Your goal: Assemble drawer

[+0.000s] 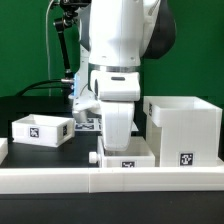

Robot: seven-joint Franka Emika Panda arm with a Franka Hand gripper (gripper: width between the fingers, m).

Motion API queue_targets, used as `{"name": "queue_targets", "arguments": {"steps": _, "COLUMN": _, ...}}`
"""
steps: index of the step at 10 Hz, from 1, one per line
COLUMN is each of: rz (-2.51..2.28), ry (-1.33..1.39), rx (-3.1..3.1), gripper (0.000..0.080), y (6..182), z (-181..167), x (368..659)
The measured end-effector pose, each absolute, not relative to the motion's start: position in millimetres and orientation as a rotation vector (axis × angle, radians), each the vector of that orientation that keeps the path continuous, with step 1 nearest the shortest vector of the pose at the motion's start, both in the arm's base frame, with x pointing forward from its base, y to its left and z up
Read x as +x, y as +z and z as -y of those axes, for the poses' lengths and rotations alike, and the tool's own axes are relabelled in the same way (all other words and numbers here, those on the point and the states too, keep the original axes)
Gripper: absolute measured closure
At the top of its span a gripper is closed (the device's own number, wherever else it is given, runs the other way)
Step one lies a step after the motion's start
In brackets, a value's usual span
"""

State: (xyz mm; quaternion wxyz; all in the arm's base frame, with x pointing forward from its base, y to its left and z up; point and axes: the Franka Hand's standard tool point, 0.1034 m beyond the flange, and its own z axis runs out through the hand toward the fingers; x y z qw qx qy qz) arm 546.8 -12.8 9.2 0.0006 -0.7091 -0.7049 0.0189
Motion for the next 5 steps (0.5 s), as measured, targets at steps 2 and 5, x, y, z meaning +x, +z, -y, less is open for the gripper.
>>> {"name": "queue_targets", "arguments": {"steps": 2, "rz": 2.209, "ry": 0.041, "rx": -2.247, "gripper": 0.0758, "y": 8.8, "z": 13.4, "x": 547.5}}
{"name": "queue_targets", "arguments": {"steps": 5, "rz": 2.212, "ry": 0.046, "rx": -2.243, "gripper": 0.0758, "y": 7.8, "z": 12.7, "x": 545.9}}
